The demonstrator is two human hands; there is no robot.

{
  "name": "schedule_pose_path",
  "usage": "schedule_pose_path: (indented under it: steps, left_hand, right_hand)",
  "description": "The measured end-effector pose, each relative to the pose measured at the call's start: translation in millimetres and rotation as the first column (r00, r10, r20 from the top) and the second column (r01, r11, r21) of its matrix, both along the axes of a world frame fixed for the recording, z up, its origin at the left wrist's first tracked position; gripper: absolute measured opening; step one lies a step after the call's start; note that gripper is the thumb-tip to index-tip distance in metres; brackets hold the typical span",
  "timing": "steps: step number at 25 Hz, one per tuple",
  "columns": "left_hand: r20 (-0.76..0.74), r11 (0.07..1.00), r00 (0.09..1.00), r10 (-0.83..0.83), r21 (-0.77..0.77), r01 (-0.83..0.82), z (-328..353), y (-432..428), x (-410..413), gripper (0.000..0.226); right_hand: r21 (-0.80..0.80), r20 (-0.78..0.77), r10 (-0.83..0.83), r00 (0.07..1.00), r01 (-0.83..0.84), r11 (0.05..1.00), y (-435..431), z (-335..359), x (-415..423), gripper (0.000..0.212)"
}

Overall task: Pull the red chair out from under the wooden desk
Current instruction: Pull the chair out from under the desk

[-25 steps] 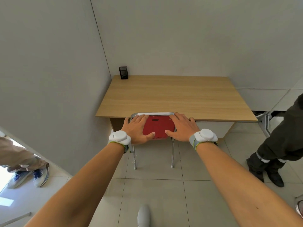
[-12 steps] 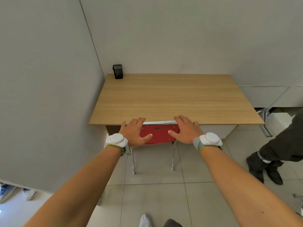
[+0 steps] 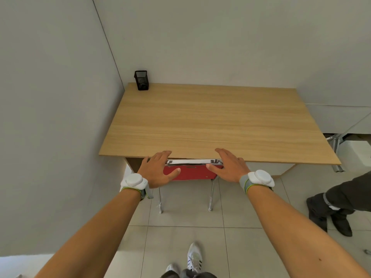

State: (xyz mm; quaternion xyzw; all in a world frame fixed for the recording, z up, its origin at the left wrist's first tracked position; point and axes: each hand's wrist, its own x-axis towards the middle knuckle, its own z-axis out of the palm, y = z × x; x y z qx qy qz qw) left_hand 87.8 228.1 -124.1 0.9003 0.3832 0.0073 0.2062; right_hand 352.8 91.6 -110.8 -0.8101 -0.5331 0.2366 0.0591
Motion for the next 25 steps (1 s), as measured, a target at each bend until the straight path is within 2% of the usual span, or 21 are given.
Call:
schedule_pose_path:
  steps: [5,8,10,14,17,20,23,25]
  left_hand:
    - [0.146,0.994,0.988,0.038,-0.109,-0.022,-19.5,20.0,5.2,0.094]
    - [0.219,0.981,0.971,0.093,-0.188,-0.051,-33.4,28.4,4.9,0.087]
    - [0.288,0.963,0.94,0.182,-0.246,-0.111,-45.3,34.1,6.3,0.079]
    - [0.463,0.938,0.83,0.311,-0.288,-0.191,-65.4,35.0,7.0,0.067]
    - [0.555,0.94,0.763,0.332,-0.261,-0.22,-81.8,36.8,8.0,0.06]
    - [0.586,0.923,0.713,0.383,-0.278,-0.267,-96.5,38.1,13.6,0.058]
    - [0.635,0.901,0.638,0.435,-0.304,-0.311,-103.3,34.2,20.6,0.054]
    - [0.63,0.896,0.637,0.443,-0.308,-0.319,-104.5,36.1,24.1,0.051]
  right_hand:
    - [0.038,-0.236,-0.116,0.965,0.129,0.991,11.4,-24.1,9.8,0.094]
    - [0.066,-0.366,-0.162,0.916,0.199,0.978,11.8,-32.9,12.1,0.092]
    - [0.075,-0.477,-0.251,0.843,0.323,0.943,16.3,-40.0,14.0,0.084]
    - [0.084,-0.697,-0.339,0.632,0.541,0.837,22.5,-57.3,9.8,0.076]
    - [0.107,-0.739,-0.34,0.582,0.6,0.793,27.6,-74.4,8.1,0.067]
    - [0.143,-0.731,-0.327,0.599,0.602,0.785,33.7,-86.0,7.9,0.047]
    - [0.208,-0.735,-0.29,0.613,0.611,0.764,34.8,-92.4,9.7,0.047]
    - [0.185,-0.744,-0.292,0.601,0.605,0.774,36.6,-97.0,11.5,0.04]
